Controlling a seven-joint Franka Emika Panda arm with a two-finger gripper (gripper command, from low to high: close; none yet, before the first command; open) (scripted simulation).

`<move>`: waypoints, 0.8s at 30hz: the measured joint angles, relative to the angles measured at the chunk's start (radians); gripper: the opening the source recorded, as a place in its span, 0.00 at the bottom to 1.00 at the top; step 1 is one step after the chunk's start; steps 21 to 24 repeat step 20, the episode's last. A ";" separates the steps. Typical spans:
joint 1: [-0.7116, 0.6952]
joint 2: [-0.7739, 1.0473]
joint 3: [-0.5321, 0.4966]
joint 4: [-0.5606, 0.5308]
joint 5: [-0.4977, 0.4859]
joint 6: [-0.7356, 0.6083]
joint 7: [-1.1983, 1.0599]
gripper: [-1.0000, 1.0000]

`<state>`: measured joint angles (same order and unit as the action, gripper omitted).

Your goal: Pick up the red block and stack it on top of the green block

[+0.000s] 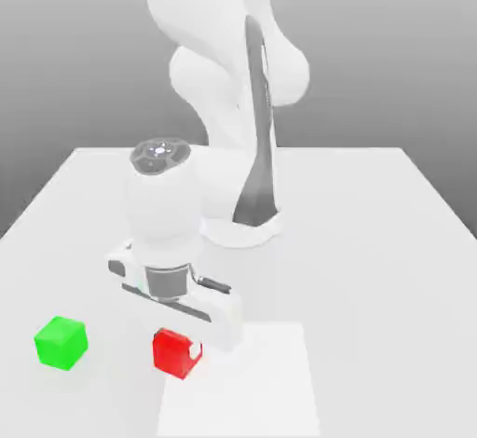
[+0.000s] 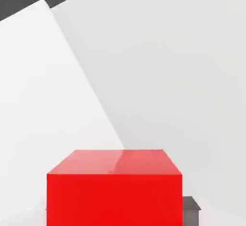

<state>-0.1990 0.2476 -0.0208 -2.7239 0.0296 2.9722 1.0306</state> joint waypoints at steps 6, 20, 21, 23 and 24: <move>-0.001 -0.190 -0.006 -0.028 -0.024 -0.163 0.018 0.00; -0.304 -0.039 -0.095 0.132 0.042 -0.174 -0.095 1.00; -0.304 -0.039 -0.095 0.132 0.042 -0.174 -0.095 1.00; -0.304 -0.039 -0.095 0.132 0.042 -0.174 -0.095 1.00; -0.304 -0.039 -0.095 0.132 0.042 -0.174 -0.095 1.00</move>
